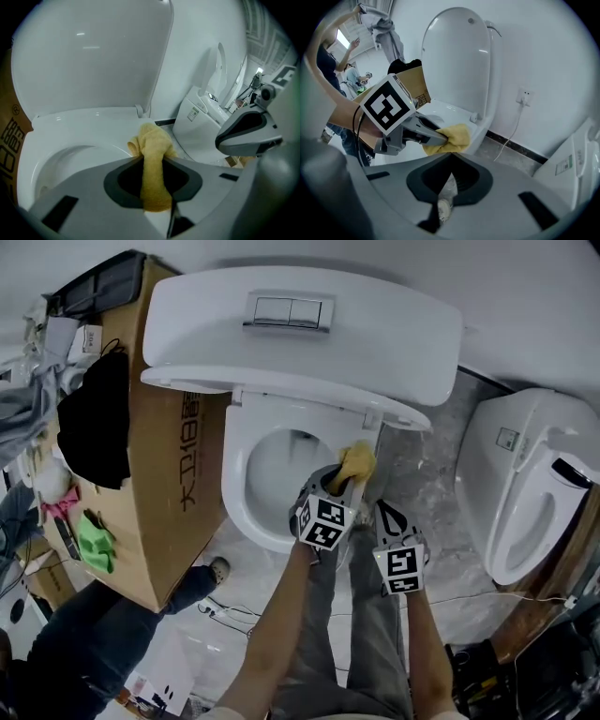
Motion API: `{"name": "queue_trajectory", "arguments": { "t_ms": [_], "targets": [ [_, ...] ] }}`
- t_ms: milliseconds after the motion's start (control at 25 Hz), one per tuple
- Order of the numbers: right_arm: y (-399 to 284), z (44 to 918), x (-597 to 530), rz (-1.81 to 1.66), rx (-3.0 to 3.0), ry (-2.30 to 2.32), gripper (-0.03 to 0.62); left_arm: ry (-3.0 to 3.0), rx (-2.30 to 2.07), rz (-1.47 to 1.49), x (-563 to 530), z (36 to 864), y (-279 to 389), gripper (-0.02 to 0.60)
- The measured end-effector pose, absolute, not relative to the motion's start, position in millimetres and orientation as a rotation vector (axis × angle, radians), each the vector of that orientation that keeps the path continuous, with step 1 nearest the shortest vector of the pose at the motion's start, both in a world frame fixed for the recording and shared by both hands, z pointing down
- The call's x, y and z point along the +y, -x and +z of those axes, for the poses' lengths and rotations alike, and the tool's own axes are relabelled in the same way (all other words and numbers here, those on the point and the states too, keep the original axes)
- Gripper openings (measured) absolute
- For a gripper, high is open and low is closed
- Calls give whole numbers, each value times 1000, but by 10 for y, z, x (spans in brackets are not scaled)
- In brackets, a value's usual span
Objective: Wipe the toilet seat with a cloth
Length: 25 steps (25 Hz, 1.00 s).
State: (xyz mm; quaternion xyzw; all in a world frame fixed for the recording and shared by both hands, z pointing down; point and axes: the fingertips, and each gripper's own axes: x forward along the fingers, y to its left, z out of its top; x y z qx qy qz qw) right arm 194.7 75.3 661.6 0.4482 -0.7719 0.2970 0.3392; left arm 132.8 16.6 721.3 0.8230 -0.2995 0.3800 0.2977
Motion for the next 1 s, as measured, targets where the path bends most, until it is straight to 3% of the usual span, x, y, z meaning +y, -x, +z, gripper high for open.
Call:
{"name": "queue_trajectory", "arguments": {
  "t_ms": [1000],
  "targets": [
    [-1750, 6577, 260, 768, -1992, -1222, 8, -2256, -768, 999, -631, 7126, -1201, 107]
  ]
}}
